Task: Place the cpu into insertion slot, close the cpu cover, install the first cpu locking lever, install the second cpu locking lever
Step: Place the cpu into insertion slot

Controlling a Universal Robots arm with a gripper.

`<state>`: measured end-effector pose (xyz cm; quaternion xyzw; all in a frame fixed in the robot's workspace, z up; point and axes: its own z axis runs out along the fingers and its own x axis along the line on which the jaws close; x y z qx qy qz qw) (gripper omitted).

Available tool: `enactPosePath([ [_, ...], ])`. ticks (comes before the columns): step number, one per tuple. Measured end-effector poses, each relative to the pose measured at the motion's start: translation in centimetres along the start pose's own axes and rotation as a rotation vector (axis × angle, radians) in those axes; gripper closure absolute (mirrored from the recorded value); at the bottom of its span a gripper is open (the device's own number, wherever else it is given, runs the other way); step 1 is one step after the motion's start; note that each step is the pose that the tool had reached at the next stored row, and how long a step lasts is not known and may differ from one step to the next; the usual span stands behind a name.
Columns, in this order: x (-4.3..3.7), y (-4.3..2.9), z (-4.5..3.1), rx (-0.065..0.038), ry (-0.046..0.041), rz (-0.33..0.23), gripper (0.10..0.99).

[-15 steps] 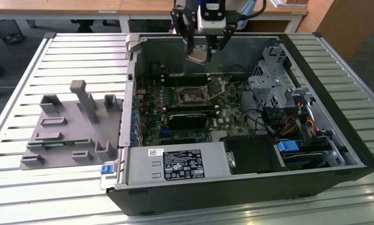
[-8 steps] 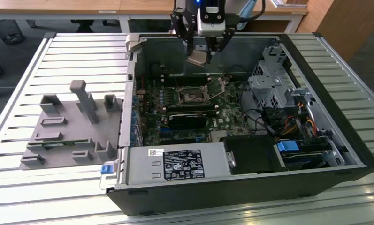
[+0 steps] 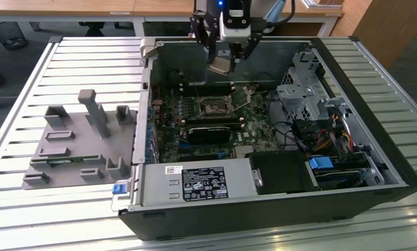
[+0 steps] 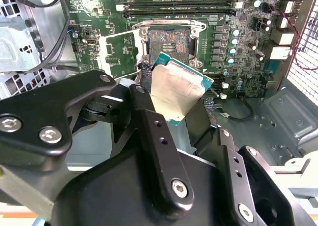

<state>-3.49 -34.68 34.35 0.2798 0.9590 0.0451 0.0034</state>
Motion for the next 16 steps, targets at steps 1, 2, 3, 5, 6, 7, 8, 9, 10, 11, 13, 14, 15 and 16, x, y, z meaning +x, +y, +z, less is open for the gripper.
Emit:
enactPosePath([
  [1,0.00,0.00,0.02,0.000,0.0000,0.000,0.561],
  [2,0.00,0.00,0.04,0.000,0.0000,0.000,0.561],
  [3,0.00,-0.01,0.07,0.000,0.0000,0.000,0.561],
  [5,0.00,-0.01,0.12,0.000,0.0000,0.000,0.561],
  [6,0.00,-0.01,0.15,0.000,0.0000,0.000,0.561],
  [7,0.00,-0.02,0.18,0.000,0.0000,0.000,0.561],
  [8,0.00,-0.02,0.20,0.000,0.0000,0.000,0.561],
  [9,0.00,-0.02,0.22,0.000,0.0000,0.000,0.561],
  [10,0.00,-0.02,0.23,0.000,0.0000,0.000,0.561],
  [11,0.00,-0.02,0.26,0.000,0.0001,0.000,0.561],
  [13,0.00,-0.03,0.30,0.000,0.0000,0.000,0.561],
  [14,-0.01,-0.03,0.34,0.000,0.0001,0.000,0.561],
  [15,-0.01,-0.03,0.38,0.000,0.0000,0.000,0.561],
  [16,-0.01,-0.04,0.40,0.000,0.0001,0.000,0.561],
])
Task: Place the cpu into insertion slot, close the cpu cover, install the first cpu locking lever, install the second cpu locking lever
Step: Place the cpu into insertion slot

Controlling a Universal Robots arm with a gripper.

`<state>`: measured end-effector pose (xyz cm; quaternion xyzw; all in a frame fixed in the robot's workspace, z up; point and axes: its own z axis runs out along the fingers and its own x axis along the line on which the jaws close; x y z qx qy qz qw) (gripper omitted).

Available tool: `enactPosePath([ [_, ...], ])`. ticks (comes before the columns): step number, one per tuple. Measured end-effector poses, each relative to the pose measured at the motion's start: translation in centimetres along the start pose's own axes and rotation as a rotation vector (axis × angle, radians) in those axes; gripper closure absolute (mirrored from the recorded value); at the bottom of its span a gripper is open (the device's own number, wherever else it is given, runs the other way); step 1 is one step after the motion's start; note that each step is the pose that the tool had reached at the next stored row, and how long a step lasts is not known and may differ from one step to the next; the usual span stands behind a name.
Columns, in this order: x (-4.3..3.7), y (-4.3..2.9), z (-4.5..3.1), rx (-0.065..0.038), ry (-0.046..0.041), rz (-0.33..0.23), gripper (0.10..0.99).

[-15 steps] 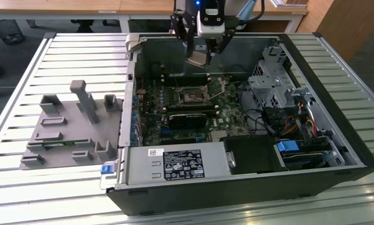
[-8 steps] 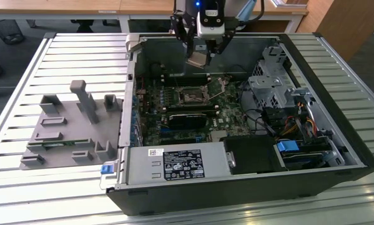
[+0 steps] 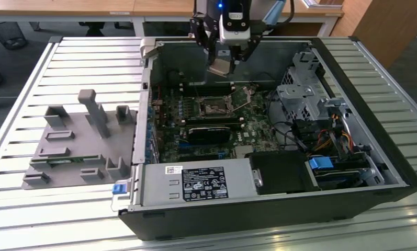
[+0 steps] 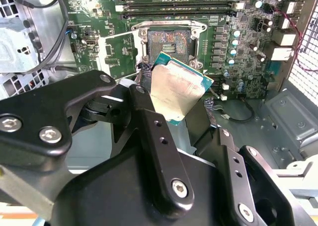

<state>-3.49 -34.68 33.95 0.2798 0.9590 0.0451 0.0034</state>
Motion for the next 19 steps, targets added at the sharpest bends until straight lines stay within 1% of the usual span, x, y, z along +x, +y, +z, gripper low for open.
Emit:
enactPosePath([
  [9,0.00,-0.02,0.20,0.000,0.0000,0.000,0.561],
  [11,-0.02,-0.07,0.80,0.000,0.0000,0.000,0.561],
  [19,-0.02,-0.09,1.00,0.000,0.0000,0.000,0.561],
])
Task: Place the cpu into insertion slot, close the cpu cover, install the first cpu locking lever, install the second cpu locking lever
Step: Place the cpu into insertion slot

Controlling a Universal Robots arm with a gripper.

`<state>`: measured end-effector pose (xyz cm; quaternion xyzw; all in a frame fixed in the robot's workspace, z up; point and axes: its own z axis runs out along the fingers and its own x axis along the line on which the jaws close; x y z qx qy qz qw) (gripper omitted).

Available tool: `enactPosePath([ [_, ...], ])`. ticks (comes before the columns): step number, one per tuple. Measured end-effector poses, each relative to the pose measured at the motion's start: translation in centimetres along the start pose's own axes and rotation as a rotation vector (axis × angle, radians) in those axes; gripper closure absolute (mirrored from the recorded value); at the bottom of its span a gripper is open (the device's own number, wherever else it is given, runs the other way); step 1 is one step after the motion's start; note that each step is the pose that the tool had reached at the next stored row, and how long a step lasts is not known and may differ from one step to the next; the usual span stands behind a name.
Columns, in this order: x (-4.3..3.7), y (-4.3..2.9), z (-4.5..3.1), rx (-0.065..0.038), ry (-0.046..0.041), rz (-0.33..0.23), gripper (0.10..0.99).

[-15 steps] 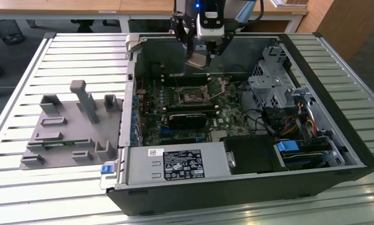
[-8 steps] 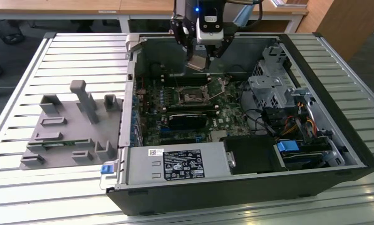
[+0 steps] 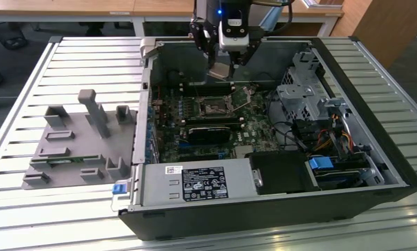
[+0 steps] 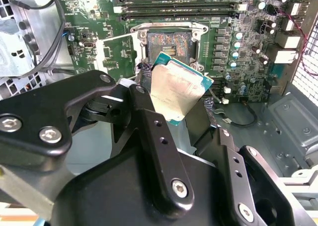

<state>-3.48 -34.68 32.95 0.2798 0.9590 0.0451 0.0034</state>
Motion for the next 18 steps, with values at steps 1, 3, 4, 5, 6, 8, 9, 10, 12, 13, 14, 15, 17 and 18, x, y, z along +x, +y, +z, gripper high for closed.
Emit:
enactPosePath([
  [1,0.00,0.00,0.04,0.000,0.0000,0.000,0.561],
  [3,0.00,-0.01,0.11,0.000,0.0000,0.000,0.561],
  [4,0.00,-0.02,0.16,0.000,0.0000,0.000,0.561],
  [5,0.00,-0.02,0.21,0.000,0.0000,0.000,0.561],
  [6,0.00,-0.02,0.24,0.000,0.0000,0.000,0.561],
  [8,0.00,-0.03,0.31,0.000,0.0000,0.000,0.561],
  [9,-0.01,-0.03,0.34,0.000,0.0000,0.000,0.561],
  [10,-0.01,-0.03,0.36,0.000,0.0000,0.000,0.561],
  [12,-0.01,-0.04,0.41,0.000,0.0000,0.000,0.561],
  [13,-0.01,-0.04,0.44,0.000,0.0000,0.000,0.561],
  [14,-0.01,-0.04,0.46,0.000,0.0000,0.000,0.561],
  [15,-0.01,-0.04,0.49,0.000,0.0000,0.000,0.561],
  [17,-0.01,-0.05,0.53,0.000,0.0000,0.000,0.561],
  [18,-0.01,-0.05,0.55,0.000,0.0000,0.000,0.561],
])
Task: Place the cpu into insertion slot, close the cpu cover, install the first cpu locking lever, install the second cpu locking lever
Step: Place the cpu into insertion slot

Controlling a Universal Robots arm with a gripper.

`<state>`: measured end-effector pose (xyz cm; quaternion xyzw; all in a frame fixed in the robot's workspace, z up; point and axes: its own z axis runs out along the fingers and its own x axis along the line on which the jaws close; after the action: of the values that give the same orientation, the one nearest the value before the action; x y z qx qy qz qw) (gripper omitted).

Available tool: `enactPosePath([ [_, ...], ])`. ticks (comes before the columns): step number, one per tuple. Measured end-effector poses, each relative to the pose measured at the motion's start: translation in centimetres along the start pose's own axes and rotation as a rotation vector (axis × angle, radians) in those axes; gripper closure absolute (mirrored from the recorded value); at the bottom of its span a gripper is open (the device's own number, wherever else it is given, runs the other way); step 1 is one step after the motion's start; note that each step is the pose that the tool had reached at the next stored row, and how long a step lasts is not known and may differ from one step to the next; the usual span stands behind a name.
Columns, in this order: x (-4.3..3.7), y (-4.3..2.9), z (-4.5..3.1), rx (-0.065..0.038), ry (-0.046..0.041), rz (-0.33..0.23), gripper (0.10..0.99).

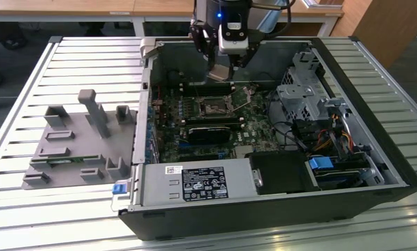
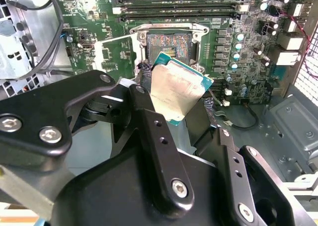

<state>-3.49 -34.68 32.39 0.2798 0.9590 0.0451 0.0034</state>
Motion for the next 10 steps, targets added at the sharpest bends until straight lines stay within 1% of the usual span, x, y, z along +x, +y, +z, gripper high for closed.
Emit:
enactPosePath([
  [10,0.00,-0.02,0.23,0.000,0.0000,0.000,0.561],
])
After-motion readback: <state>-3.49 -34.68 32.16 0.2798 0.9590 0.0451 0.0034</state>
